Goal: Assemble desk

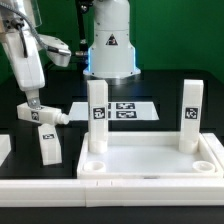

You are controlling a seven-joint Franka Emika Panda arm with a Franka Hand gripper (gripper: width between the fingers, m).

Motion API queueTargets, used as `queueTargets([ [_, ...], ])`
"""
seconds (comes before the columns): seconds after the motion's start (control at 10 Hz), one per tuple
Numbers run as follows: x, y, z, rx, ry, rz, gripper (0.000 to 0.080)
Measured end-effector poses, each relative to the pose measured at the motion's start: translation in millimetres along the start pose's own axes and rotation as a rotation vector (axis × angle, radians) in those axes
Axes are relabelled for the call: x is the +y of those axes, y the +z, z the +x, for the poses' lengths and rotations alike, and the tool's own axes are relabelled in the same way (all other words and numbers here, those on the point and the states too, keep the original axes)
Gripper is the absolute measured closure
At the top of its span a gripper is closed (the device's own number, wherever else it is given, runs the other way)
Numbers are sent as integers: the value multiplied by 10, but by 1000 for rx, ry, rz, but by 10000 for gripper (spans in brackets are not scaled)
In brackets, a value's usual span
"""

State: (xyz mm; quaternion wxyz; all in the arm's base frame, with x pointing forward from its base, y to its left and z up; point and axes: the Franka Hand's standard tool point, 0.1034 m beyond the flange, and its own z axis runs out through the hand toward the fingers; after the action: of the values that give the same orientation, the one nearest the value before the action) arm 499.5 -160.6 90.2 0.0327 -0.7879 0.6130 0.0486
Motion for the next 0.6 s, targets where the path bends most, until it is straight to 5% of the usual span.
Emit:
queueTargets([
  [0.2,47,53,28,-3,155,29,150],
  [0.3,290,196,66,1,296,52,150],
  [0.5,594,394,-60,-4,519,35,150],
  [0.6,537,366,-72,-2,585,44,150],
])
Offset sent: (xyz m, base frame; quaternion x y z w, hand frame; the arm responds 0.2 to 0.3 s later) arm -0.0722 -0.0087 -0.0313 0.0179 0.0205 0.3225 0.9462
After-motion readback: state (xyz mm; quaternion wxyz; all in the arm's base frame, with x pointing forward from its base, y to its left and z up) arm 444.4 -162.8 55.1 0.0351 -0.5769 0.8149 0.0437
